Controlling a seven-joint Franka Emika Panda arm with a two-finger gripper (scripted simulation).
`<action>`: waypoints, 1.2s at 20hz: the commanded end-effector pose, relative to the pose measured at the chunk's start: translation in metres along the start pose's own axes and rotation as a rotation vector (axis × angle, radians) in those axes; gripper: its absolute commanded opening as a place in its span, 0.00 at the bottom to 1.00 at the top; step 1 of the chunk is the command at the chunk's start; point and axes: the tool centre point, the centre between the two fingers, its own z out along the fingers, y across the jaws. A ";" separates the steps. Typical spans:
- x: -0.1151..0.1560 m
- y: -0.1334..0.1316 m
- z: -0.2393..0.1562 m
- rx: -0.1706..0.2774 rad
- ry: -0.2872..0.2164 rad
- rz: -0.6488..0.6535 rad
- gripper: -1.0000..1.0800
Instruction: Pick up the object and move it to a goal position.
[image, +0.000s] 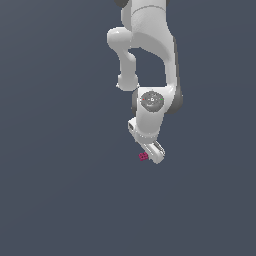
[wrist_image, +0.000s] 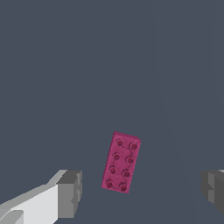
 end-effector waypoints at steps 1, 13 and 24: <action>-0.003 -0.003 0.004 0.002 0.003 0.059 0.96; -0.013 -0.011 0.017 0.008 0.012 0.224 0.96; -0.014 -0.011 0.027 0.009 0.012 0.235 0.96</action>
